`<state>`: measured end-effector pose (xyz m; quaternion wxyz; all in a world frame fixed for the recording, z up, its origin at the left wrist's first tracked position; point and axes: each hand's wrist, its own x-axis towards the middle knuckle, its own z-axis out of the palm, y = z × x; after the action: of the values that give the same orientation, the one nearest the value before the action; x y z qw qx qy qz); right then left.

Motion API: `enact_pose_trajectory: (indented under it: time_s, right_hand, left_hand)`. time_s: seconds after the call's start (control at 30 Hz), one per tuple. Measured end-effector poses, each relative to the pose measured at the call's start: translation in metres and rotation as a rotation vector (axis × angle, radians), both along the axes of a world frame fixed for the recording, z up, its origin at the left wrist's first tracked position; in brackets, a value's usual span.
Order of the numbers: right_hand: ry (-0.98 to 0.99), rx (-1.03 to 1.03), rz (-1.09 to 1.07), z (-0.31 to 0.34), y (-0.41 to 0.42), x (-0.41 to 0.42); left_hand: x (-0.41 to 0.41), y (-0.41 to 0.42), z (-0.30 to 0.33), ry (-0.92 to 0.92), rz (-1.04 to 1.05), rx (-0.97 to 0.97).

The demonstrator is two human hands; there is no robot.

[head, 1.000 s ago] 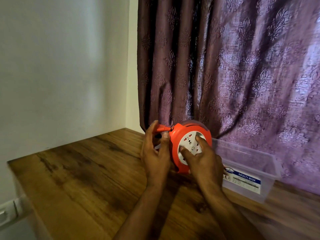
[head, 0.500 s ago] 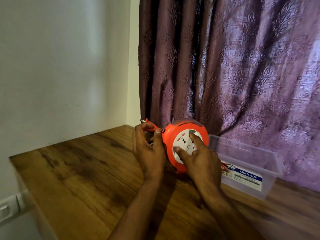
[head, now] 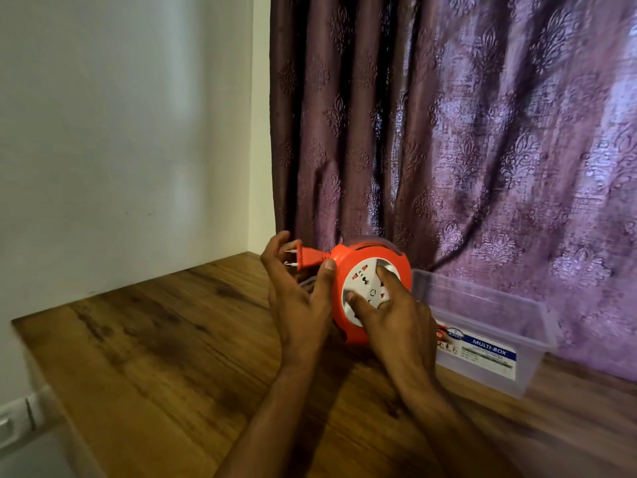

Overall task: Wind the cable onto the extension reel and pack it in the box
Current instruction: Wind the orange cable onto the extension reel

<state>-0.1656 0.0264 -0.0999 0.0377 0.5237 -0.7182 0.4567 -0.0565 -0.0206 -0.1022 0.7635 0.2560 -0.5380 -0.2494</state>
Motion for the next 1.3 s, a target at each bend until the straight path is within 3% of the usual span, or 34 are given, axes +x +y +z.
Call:
enact_pose_trajectory:
  time_s: [0.27,0.43,0.9,1.03,1.2,1.3]
  right_hand:
    - [-0.052,-0.114,-0.046,0.005,0.003,-0.003]
    - [-0.042,-0.145,-0.069,0.007,0.005,-0.007]
    - [-0.476,-0.14,-0.006,0.0,-0.005,-0.01]
    - [-0.414,-0.072,0.049,-0.003,-0.007,-0.011]
    - [-0.364,0.028,0.285,0.0,-0.009,0.006]
    - [-0.227,0.029,0.331,-0.004,-0.007,0.02]
  left_hand:
    - [-0.009,-0.01,-0.011,0.07,-0.289,0.207]
    - [-0.01,-0.011,-0.015,-0.177,-0.198,0.134]
    - [-0.018,-0.007,-0.021,-0.123,-0.22,0.151]
    - [-0.013,-0.007,-0.02,-0.126,-0.168,0.198]
    - [0.028,-0.024,-0.02,-0.057,-0.077,0.402]
    - [0.072,-0.034,-0.028,-0.035,-0.05,0.564]
